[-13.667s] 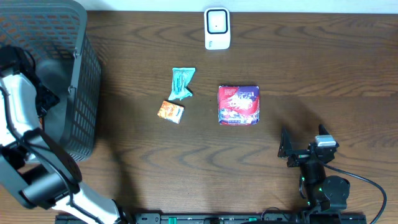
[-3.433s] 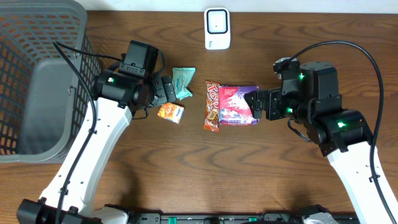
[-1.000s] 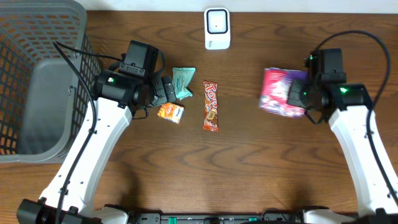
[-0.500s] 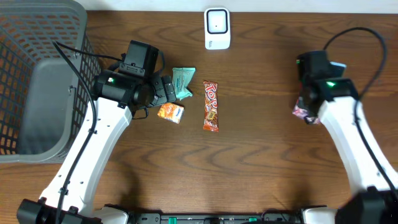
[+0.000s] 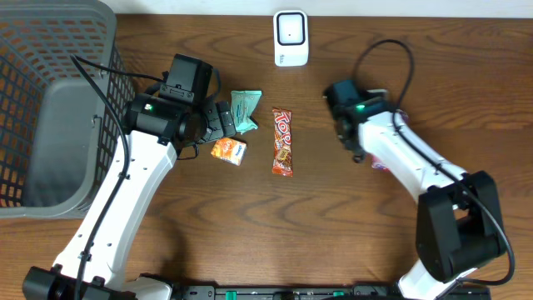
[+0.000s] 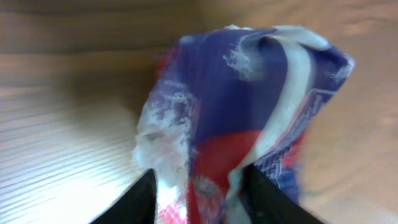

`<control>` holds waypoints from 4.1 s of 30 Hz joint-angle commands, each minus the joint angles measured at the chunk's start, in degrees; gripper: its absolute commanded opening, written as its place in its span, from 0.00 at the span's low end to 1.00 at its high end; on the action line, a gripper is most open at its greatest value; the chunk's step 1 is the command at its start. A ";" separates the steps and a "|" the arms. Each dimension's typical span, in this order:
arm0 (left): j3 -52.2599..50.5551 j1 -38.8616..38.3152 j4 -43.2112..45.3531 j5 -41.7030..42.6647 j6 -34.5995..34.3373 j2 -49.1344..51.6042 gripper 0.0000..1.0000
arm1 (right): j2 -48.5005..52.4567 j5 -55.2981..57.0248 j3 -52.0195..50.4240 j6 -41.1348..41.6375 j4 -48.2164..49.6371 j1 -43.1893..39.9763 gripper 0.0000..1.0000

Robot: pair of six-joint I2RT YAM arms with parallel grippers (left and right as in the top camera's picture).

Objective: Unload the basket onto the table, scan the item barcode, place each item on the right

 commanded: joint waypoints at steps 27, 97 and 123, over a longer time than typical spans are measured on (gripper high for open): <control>0.52 0.17 -0.22 -0.52 0.57 0.24 0.98 | -0.83 -53.53 14.58 -21.62 -16.04 -24.87 0.70; 0.52 0.17 -0.22 -0.52 0.57 0.24 0.98 | -0.09 -50.56 3.08 -14.67 3.87 -20.59 0.36; 0.52 0.17 -0.22 -0.52 0.57 0.24 0.98 | 1.51 -45.51 11.96 -15.41 -4.59 -21.57 0.88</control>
